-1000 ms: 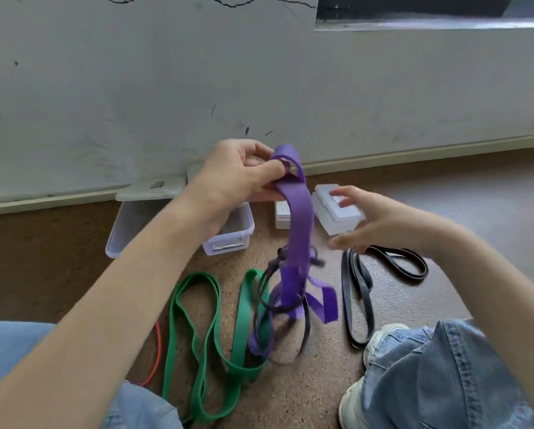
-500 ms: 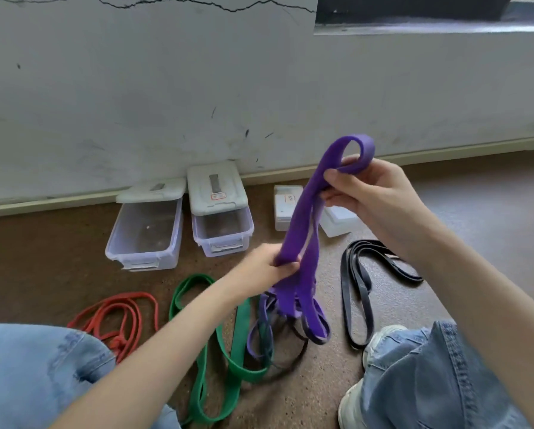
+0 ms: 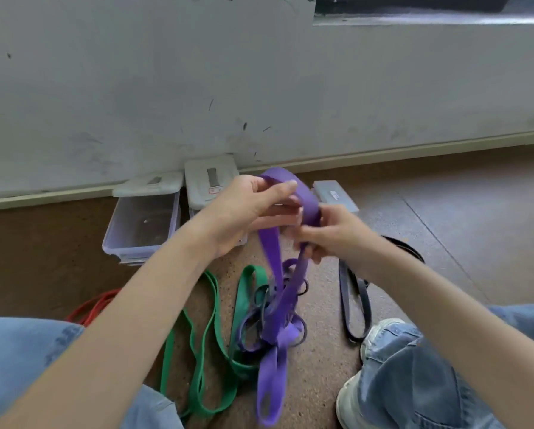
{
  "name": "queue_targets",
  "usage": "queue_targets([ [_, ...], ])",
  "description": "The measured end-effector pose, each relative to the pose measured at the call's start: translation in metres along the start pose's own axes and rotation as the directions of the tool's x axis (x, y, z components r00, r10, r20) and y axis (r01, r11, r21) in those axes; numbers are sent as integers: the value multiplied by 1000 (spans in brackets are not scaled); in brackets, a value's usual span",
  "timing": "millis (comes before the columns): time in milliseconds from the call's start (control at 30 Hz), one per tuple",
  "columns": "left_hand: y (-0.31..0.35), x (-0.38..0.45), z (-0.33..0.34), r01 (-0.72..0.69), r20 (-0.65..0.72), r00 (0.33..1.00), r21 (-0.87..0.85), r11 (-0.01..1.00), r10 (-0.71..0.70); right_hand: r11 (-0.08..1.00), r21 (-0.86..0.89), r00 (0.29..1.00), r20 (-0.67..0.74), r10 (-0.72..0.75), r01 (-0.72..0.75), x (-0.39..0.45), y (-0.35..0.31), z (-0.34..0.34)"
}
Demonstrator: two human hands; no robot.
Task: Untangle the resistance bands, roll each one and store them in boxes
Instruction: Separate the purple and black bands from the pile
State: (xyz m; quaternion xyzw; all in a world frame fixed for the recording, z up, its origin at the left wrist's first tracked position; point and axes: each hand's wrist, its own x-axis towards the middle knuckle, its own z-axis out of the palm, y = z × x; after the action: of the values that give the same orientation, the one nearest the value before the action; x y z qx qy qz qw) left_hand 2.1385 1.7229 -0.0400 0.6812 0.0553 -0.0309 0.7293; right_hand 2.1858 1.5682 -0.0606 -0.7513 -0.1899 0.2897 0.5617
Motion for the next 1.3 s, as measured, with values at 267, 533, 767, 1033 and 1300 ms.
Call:
queue_targets([
  [267,-100,-6,12,64,318,912,517,854,-261,825,473,948,-90,-306,311,-2,-33,-22],
  [533,-38,11,-24,-3,-167,983,382,924,72,599,-742,953,-255,161,-300,3,3,-44],
  [767,-12,-2,7,-128,18,986,704,699,163,889,-457,932,335,138,33,-2,-8,-16],
  [1033,-43,2,-2,-58,166,986,478,876,-25,948,102,953,12,-303,301,-6,-24,-30],
  [1300,-83,8,11,38,22,998,423,905,-53,792,468,920,-198,-338,391,-5,-30,-40],
])
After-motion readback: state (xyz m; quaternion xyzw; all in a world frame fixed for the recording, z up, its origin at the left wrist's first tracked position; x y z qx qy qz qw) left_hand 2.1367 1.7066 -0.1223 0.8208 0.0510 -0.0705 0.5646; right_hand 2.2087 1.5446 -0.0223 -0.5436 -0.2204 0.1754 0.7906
